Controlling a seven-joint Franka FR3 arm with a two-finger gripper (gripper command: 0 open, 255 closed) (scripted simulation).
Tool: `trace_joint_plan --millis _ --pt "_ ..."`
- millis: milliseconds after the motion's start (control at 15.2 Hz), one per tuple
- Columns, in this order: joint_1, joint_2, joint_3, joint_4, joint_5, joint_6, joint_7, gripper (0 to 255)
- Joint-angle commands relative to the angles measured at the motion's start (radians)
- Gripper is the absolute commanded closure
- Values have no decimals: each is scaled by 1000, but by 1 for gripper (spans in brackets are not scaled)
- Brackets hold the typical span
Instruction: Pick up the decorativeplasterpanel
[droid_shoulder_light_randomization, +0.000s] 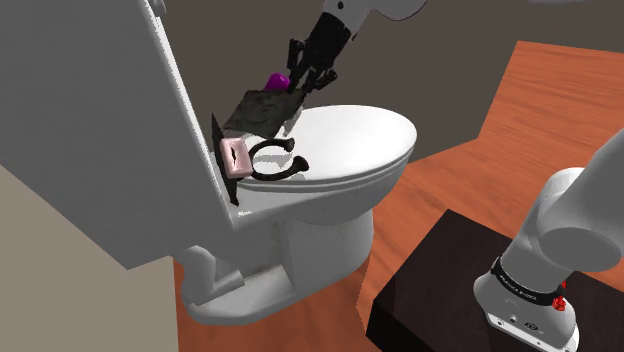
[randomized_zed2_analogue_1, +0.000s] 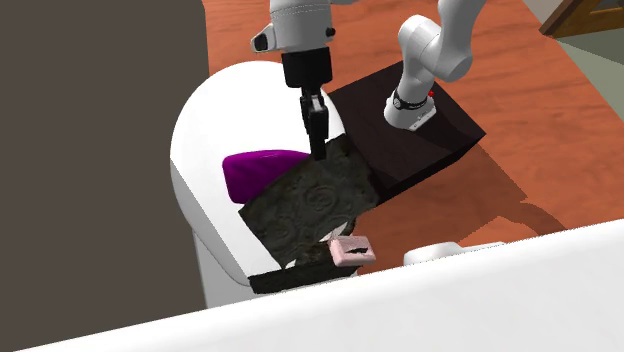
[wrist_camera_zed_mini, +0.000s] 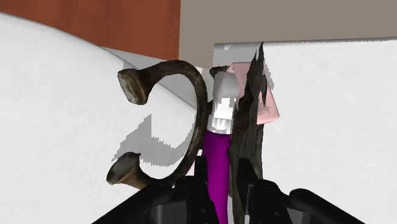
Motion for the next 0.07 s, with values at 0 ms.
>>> trace_joint_plan --millis 0 --pt "0 2 0 11 -2 -6 5 255"
